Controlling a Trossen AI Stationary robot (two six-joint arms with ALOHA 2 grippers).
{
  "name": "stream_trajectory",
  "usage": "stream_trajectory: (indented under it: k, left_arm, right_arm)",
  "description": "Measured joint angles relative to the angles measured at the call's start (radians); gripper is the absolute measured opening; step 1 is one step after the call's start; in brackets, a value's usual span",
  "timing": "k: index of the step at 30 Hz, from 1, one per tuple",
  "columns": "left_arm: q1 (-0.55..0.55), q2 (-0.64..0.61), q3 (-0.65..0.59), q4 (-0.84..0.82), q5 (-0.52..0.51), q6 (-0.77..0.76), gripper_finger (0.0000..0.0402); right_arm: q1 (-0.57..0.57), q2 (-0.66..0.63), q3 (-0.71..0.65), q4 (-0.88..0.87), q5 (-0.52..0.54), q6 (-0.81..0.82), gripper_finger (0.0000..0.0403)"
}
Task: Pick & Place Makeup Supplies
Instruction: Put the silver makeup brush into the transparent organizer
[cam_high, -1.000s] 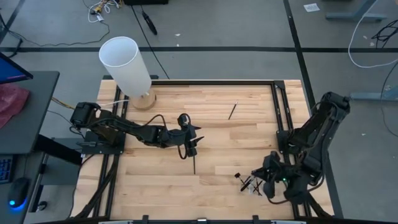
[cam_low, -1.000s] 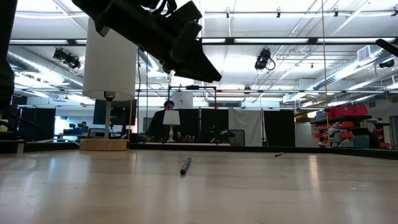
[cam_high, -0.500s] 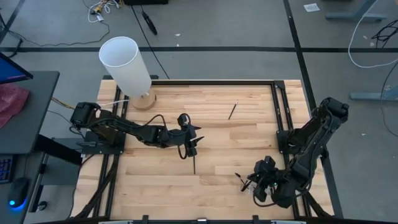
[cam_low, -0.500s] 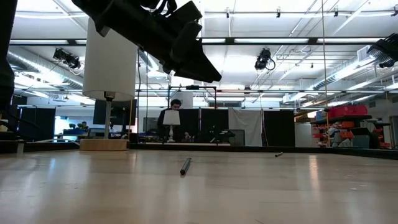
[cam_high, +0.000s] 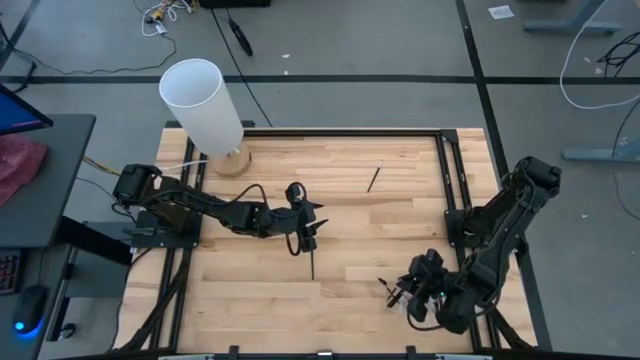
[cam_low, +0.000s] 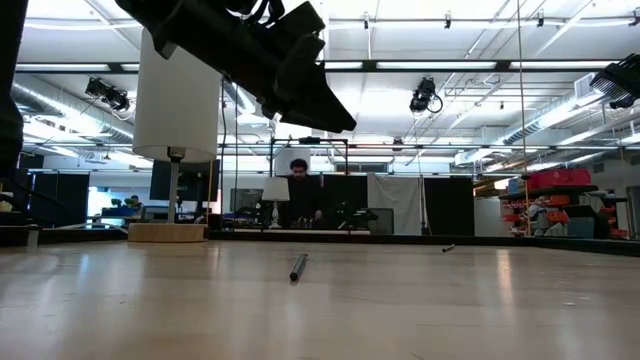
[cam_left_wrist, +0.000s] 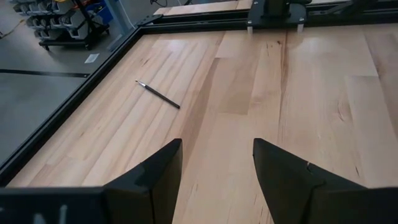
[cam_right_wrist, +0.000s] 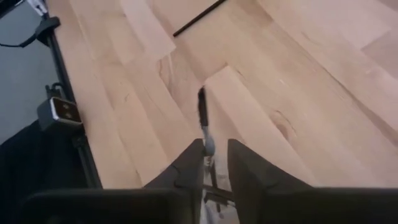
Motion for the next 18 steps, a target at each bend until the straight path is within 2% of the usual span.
stream_trajectory:
  k: [12, 15, 18]
  left_arm:
    - [0.0, 0.0, 0.0, 0.0, 0.0, -0.001, 0.0199]
    - [0.0, 0.0, 0.0, 0.0, 0.0, -0.001, 0.0199]
    - [0.0, 0.0, 0.0, 0.0, 0.0, -0.009, 0.0199]
  right_arm:
    - [-0.025, -0.048, -0.001, -0.078, 0.004, 0.007, 0.0176]
    - [-0.034, -0.082, -0.001, -0.072, 0.033, -0.04, 0.0191]
    - [-0.047, -0.117, -0.001, -0.068, 0.123, -0.11, 0.0196]
